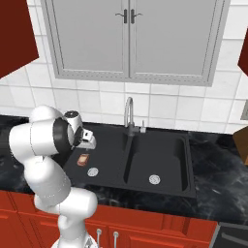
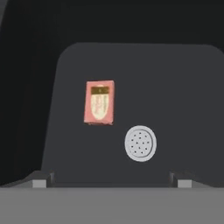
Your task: Pick up the bar soap and bar soap from the sink, and place them back in the cabinet, and close the cabinet door.
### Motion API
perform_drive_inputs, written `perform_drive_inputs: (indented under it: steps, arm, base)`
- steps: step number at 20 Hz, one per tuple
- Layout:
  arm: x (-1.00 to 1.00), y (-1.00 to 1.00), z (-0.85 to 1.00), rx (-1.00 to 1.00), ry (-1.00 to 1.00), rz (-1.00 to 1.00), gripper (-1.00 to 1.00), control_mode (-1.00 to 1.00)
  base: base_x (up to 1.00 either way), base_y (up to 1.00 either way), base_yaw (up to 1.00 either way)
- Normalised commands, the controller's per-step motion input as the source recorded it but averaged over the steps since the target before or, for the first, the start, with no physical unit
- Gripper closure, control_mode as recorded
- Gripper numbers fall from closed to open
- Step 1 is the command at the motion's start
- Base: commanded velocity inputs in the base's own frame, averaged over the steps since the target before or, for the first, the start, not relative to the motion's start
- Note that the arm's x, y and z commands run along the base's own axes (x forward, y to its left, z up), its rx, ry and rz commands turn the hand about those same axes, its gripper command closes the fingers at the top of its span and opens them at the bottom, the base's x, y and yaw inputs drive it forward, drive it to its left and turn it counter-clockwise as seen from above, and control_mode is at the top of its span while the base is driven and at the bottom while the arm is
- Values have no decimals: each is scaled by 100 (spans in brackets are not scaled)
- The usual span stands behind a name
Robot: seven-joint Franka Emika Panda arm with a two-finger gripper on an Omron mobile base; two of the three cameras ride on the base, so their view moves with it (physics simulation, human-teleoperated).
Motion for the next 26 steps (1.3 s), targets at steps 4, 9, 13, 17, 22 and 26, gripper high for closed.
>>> perform_drive_inputs:
  steps: [4,9,13,17,22,26]
  arm:
    - [18,6,-28,0,6,0,-100,-100]
    - [22,13,-29,0,6,0,-100,-100]
    - [23,11,-29,0,3,0,-100,-100]
    - [22,8,-23,0,0,0,-100,-100]
    - [24,6,-22,0,0,0,-100,-100]
    - [22,8,-24,0,0,0,-100,-100]
  base:
    - [0,0,0]
    - [0,0,0]
    - [0,0,0]
    - [0,0,0]
    - [0,0,0]
    - [0,0,0]
